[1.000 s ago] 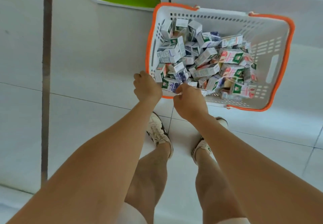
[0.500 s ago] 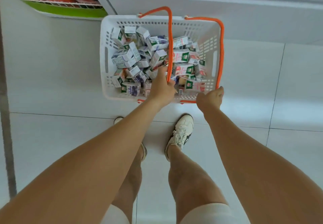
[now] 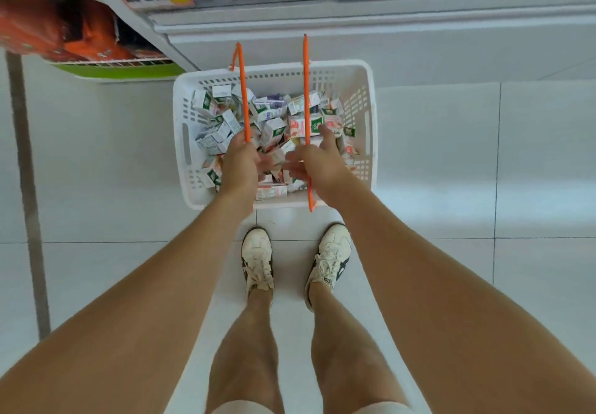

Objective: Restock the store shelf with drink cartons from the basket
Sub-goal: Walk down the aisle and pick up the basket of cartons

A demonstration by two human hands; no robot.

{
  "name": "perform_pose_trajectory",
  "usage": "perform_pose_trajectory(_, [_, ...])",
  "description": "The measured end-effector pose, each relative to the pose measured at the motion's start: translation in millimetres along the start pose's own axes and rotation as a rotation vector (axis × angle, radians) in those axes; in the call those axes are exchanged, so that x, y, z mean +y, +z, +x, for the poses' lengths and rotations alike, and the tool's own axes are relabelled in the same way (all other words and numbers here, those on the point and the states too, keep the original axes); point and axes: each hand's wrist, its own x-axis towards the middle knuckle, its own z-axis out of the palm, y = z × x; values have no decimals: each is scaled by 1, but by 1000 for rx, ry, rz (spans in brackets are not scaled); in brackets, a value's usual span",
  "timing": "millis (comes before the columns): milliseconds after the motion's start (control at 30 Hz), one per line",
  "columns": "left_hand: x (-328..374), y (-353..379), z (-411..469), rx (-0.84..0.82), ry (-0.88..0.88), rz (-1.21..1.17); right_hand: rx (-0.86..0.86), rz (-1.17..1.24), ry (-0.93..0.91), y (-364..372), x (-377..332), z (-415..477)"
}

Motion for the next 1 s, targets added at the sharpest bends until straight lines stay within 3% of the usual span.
perform_pose_trajectory(67, [13,-1,1,36,-53,-72,-111,74,44,11,-2,-11])
perform_pose_trajectory(133, [22,-2,-4,29,-115,-115,-1,-30,-23,7,4,-24])
perform_pose_trajectory(267, [30,-17,-39,37,-216,-6,150,51,-30,-22,14,-71])
perform_pose_trajectory(433, [64,-4,-116,-85,-247,67,241,136,-9,-42,8,-142])
perform_pose_trajectory(600, [85,22,-232,-270,-347,277,331,296,-12,-101,18,-291])
perform_pose_trajectory(733, [104,72,-341,-423,-311,458,416,472,-23,-153,27,-414])
perform_pose_trajectory(900, [114,162,-455,-618,-196,657,566,942,-76,-237,53,-530])
perform_pose_trajectory(1000, [124,232,-521,-763,-156,724,658,1037,-99,-291,61,-585])
